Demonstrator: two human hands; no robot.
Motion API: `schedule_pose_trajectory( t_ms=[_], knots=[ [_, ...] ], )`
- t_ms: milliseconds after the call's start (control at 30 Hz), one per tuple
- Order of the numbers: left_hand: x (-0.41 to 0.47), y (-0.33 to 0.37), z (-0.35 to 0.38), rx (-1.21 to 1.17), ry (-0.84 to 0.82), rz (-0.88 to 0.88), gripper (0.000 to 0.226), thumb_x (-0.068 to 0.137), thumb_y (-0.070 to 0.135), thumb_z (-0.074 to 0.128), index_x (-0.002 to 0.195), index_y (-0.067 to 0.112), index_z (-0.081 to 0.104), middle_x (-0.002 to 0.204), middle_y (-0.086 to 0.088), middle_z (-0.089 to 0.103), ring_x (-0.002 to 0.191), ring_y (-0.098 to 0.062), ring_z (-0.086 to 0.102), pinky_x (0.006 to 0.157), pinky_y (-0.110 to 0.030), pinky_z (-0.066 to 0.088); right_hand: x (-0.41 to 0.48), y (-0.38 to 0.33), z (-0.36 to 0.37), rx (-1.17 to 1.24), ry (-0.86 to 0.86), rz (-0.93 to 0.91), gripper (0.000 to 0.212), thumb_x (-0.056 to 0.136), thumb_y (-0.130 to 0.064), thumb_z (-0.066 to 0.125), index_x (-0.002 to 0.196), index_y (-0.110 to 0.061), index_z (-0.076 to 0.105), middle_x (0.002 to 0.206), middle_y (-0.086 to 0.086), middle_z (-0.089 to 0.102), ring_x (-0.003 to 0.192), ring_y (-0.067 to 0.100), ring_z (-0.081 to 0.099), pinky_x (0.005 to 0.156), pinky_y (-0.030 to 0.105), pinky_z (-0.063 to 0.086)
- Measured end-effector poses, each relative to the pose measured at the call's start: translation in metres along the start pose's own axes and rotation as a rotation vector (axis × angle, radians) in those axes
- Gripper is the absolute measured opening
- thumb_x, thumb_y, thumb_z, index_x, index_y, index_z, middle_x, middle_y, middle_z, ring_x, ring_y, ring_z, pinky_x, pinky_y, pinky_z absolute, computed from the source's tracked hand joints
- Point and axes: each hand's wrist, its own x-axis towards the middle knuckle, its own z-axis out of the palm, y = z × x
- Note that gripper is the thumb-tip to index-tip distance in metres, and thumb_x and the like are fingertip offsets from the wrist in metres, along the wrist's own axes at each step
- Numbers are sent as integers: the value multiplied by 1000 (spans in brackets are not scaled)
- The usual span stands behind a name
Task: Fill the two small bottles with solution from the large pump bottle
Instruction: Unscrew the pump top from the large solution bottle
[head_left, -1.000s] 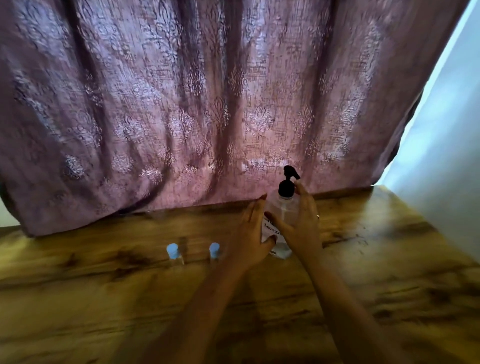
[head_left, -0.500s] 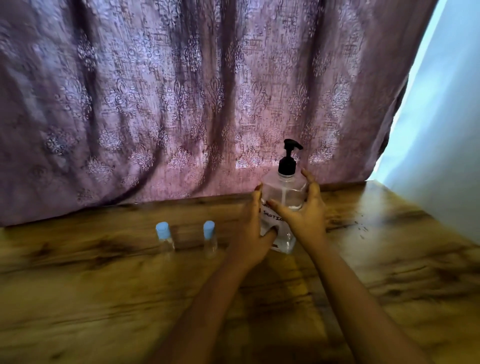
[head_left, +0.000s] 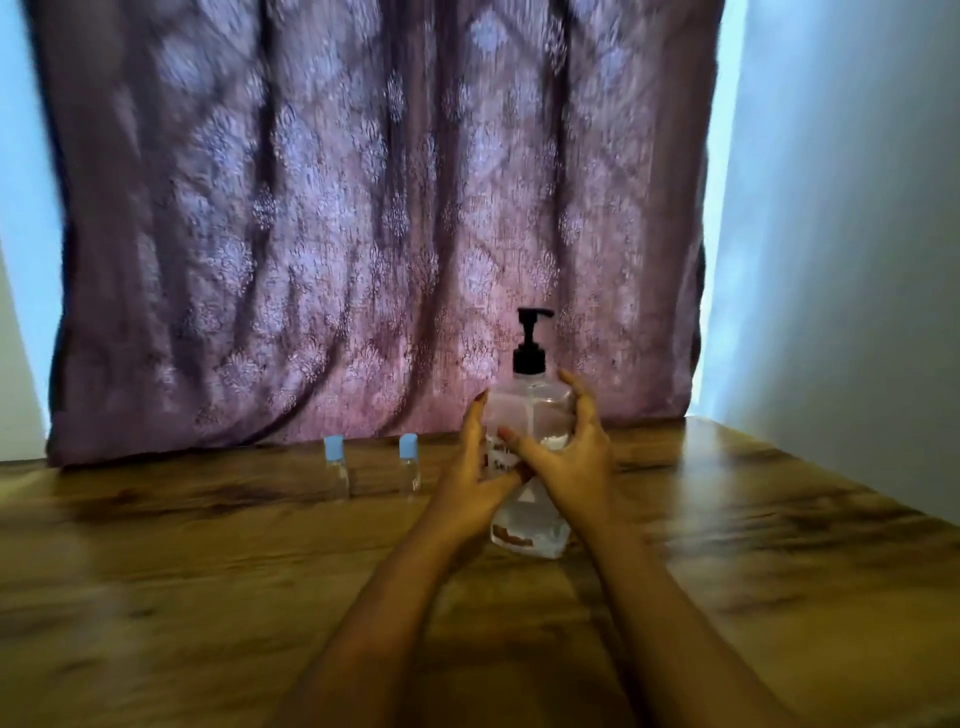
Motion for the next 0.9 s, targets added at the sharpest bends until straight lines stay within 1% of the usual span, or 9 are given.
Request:
schedule_pose_trajectory(
  t_ms=[67,167,267,433,500,600,700,800,900],
  knots=[
    [-11,5,3,-86,0,-57,77,89,5,63,123,60,21,114,19,56,102,-6,62,85,-31,58,-14,-6,-1,64,-28,-9,81,62,-48,80,129,-47,34,128,-6,54,114,10,56,90,30,53],
    [-24,7,8,-166,26,-110,72,81,5,70,117,58,36,103,12,69,95,-17,71,83,-42,59,-29,-15,-7,155,-67,-12,81,64,-41,78,131,-44,33,122,-10,57,109,6,60,85,25,55],
    [-29,10,12,-202,37,-140,67,68,16,77,126,35,51,100,1,77,95,-25,73,82,-46,59,-35,-20,-11,232,-82,-17,80,67,-33,73,135,-36,32,118,-17,56,104,-1,61,77,18,54],
    [-22,-2,11,-141,57,-185,68,63,16,82,123,31,54,103,-3,74,94,-25,73,83,-50,59,-28,-19,-14,359,-90,47,56,78,-34,61,131,-35,39,131,5,50,106,21,62,70,30,58],
    [-18,-8,10,-113,56,-180,65,67,13,83,121,34,54,104,-2,73,95,-25,73,83,-50,60,-21,-18,-13,305,-39,72,43,79,-44,59,120,-37,48,128,7,51,106,26,61,72,37,59],
    [-14,-12,10,-82,59,-173,64,61,22,84,115,37,55,100,1,74,94,-22,72,85,-49,59,-8,-26,-8,127,69,40,41,76,-51,62,111,-29,55,119,0,54,110,19,55,88,40,54],
    [-9,-15,7,-30,31,-145,72,57,31,86,120,35,52,109,-1,72,100,-22,71,87,-50,58,12,-42,-5,10,118,18,47,71,-54,63,106,-24,56,113,-4,52,105,15,52,85,29,49],
    [-5,-18,5,24,39,-115,65,62,29,88,114,41,51,111,-2,71,101,-21,70,86,-50,59,38,-53,0,-95,36,10,46,70,-53,71,101,-20,59,107,0,61,97,16,59,82,33,52],
    [-2,-21,2,54,63,-91,68,54,42,90,110,49,51,113,0,70,103,-21,69,85,-49,60,47,-51,5,-184,25,-24,39,73,-41,74,100,-16,61,105,4,63,93,17,60,81,31,52]
  ],
)
